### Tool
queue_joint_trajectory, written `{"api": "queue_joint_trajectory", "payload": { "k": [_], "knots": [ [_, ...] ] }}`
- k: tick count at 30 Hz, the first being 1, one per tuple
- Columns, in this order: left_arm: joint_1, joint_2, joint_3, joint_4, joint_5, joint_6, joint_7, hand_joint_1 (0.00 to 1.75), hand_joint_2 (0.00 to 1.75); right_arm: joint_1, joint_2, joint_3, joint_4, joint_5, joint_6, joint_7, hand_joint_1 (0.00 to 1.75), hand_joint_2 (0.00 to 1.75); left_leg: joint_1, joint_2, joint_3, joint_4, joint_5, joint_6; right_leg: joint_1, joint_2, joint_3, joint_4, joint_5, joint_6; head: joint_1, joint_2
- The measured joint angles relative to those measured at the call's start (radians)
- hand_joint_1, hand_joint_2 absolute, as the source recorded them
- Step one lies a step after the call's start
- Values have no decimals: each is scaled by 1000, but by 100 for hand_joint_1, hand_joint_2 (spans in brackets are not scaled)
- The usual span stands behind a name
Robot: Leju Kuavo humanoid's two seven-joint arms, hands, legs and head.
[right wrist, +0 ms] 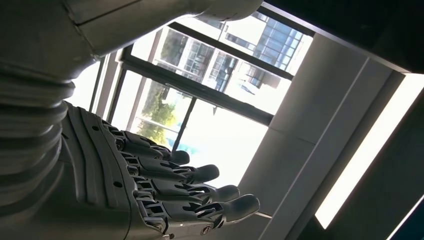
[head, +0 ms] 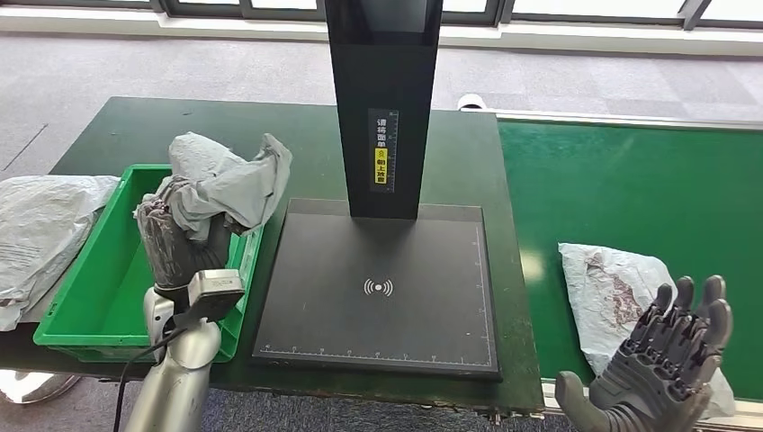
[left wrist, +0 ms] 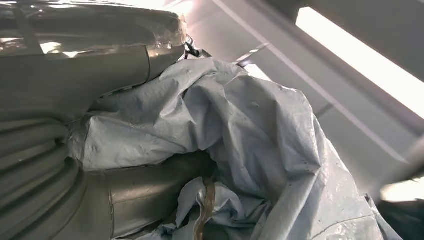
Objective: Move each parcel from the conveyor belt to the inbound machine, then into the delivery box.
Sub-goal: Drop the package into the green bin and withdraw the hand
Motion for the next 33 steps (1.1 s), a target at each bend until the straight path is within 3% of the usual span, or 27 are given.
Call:
{"api": "queue_joint_trajectory", "payload": {
  "k": [10,22,23,26,27,33],
  "knots": [
    [-63,37,267,227,141,-210,92,175,175,0,-40,2,0,-27,0,0,0,175,0,0,-1,0,0,0,0,0,-1,0,0,0,0,0],
    [-93,42,388,324,108,-209,104,169,175,-20,-59,17,11,-32,37,0,0,175,0,0,1,-2,-3,-1,0,-1,6,0,-3,-1,0,0],
    [-89,39,393,321,105,-201,97,127,175,-24,-59,17,15,-33,39,0,0,175,0,0,3,-2,-3,-1,0,-1,7,0,-3,-1,0,0],
    [-69,33,404,316,104,-189,88,0,44,-32,-59,17,25,-33,40,0,0,175,0,-1,8,-2,-1,-1,0,-2,7,0,-3,-2,0,0],
    [-59,31,406,314,104,-185,85,0,0,-34,-59,17,28,-33,41,0,0,175,0,-1,7,-2,-1,-1,0,-2,7,0,-3,-2,0,0],
    [6,-23,394,223,109,-125,31,0,0,-41,-60,17,57,-42,29,0,0,175,0,-1,6,-2,-1,-2,1,-2,5,0,-2,-3,0,0]
  ]
}}
